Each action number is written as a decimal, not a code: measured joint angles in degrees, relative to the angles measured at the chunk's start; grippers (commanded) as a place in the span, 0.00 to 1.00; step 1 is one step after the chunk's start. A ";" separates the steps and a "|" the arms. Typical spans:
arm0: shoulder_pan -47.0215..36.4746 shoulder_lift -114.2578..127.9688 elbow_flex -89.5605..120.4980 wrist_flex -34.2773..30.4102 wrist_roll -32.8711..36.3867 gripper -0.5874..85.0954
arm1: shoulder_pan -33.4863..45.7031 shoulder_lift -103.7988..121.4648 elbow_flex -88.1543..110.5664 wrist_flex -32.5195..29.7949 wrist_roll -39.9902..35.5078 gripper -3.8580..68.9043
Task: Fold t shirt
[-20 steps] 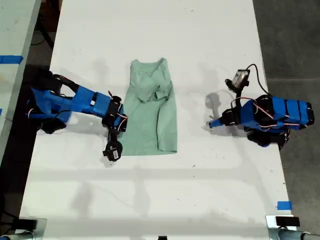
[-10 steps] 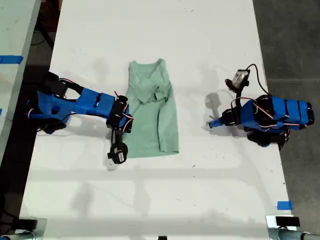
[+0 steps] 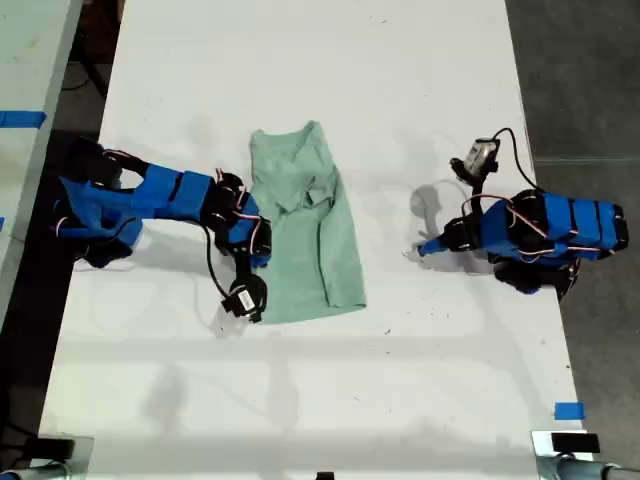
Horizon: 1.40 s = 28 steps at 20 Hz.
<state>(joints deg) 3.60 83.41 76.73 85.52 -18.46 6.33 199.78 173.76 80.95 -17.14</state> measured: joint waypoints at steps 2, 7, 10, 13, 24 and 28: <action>-0.62 0.00 2.72 -5.01 -0.88 0.00 | 0.00 0.00 0.00 0.00 0.00 0.17; -4.57 0.00 11.95 -18.90 -2.99 0.00 | 0.00 0.00 0.00 0.00 0.00 0.17; -6.15 0.00 16.44 -26.72 -4.66 0.00 | 0.00 0.00 0.00 0.00 0.00 0.17; -6.68 0.00 20.83 -33.93 -5.98 0.09 | 0.00 0.00 0.00 0.00 0.00 0.17; -6.33 -1.58 22.24 -39.46 -1.41 0.23 | 0.00 0.00 0.00 0.00 0.00 0.17; -4.57 11.60 22.24 -29.00 -2.11 0.21 | 0.00 0.00 0.00 0.00 0.00 0.17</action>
<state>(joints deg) -0.97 95.01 98.96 56.51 -20.57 6.33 199.78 173.76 80.95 -17.14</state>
